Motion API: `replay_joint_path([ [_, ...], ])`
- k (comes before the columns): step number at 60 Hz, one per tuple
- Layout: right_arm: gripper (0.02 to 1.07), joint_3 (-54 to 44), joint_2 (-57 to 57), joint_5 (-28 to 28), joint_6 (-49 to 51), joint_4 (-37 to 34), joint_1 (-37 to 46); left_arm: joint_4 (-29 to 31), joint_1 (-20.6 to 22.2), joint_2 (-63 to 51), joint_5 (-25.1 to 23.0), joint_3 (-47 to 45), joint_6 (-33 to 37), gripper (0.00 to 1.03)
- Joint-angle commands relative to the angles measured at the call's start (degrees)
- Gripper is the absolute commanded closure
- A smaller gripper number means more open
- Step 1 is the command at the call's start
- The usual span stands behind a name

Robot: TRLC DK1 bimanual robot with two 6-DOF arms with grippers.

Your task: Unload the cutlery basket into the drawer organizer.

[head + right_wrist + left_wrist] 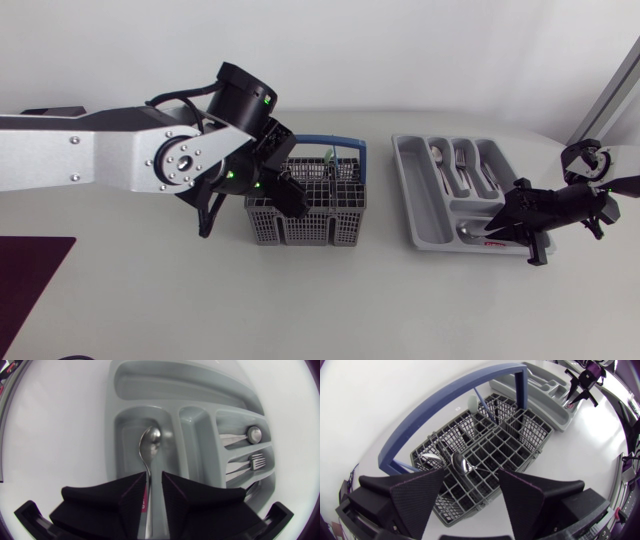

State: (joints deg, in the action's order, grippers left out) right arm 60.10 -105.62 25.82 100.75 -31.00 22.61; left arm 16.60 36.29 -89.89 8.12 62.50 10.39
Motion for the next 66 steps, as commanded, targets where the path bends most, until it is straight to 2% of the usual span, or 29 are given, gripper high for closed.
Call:
replay_joint_path([
  [1,0.43,-2.62,2.97,-0.07,0.76,0.07,0.06,-0.69,0.53,-1.78,0.93,1.75,0.24,0.17],
  [11,0.26,-4.46,10.61,1.42,-1.08,-2.04,-0.29,-0.96,0.71,-1.87,2.25,2.19,-0.02,0.17],
  [16,0.21,-5.16,16.33,3.97,-2.49,-6.44,-0.64,-1.04,1.06,-1.78,3.39,2.28,-0.2,0.17],
  [22,0.17,-7.8,22.65,6.96,-5.21,-7.76,-1.69,-1.22,1.32,-1.61,4.36,2.1,-0.46,0.17],
  [39,0.17,-15.1,36.89,12.94,-13.56,-10.13,-6.09,-3.07,1.06,-1.7,4.89,0.78,-1.34,0.19],
  [41,0.17,-15.97,38.48,13.02,-14.7,-10.13,-6.97,-3.24,0.88,-1.78,4.89,0.69,-1.52,0.22],
  [47,0.17,-18.26,42.87,13.9,-18.57,-10.13,-9.43,-3.77,0.62,-1.96,4.89,0.61,-1.69,0.24],
  [48,0.17,-18.87,43.92,13.99,-19.36,-10.13,-10.13,-3.86,0.62,-2.22,4.89,0.61,-1.78,0.29],
  [54,0.17,-20.98,48.06,14.08,-24.2,-9.34,-13.38,-4.47,0.27,-2.84,4.89,0.69,-2.22,0.38],
  [66,0.17,-23.01,53.24,13.99,-30.88,-8.72,-18.83,-4.38,-0.96,-5.12,4.89,1.31,-2.39,0.4],
])
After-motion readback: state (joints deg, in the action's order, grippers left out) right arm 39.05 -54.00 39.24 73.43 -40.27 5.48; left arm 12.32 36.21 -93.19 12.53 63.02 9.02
